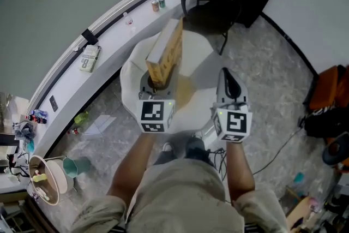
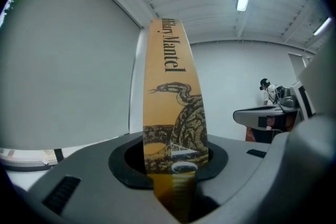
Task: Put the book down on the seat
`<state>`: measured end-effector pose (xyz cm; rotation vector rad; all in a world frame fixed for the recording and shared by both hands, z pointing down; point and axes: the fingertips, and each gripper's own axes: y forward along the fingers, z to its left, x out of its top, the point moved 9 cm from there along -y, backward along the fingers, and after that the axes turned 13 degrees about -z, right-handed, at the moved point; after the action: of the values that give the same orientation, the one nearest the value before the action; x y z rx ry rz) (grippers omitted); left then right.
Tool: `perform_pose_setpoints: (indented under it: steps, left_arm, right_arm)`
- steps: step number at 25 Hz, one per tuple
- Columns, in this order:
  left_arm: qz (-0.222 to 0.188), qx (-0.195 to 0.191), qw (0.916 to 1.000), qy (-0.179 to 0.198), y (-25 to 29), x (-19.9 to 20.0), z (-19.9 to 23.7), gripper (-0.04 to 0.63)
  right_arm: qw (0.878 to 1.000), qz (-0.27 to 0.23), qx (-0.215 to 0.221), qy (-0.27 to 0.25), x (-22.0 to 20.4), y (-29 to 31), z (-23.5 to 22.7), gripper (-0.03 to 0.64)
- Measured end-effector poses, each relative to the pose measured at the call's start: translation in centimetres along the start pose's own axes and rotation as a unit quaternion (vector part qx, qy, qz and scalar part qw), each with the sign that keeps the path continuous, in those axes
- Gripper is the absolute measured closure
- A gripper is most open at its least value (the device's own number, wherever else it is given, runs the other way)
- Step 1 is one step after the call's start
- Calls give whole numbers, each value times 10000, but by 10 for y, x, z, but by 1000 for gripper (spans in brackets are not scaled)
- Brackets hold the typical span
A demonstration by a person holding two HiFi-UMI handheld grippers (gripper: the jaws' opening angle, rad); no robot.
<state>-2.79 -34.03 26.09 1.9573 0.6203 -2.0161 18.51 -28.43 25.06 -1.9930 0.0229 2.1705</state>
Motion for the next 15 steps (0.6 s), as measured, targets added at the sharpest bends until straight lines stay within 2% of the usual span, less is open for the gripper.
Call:
perform_pose_setpoints:
  steps: [6,9,13,15]
  left_arm:
    - [375,71,9980,-502,36,-39,-21,439]
    - [655,169,9945,-802,45,-67,-31,439]
    - [1010,371,9854,-1323,50,-108,-37,439]
    - [1145,544,9748,-1836,53,-130,-36,440]
  right_arm:
    - [9998,-45,75,181,-31,18,-42,614]
    - [9992,190,110,330,-53,22,-60,614]
    - [9982,351,168,466,-82,24,-72,614]
    - [9977,442,166,494,-96,26,-77,614]
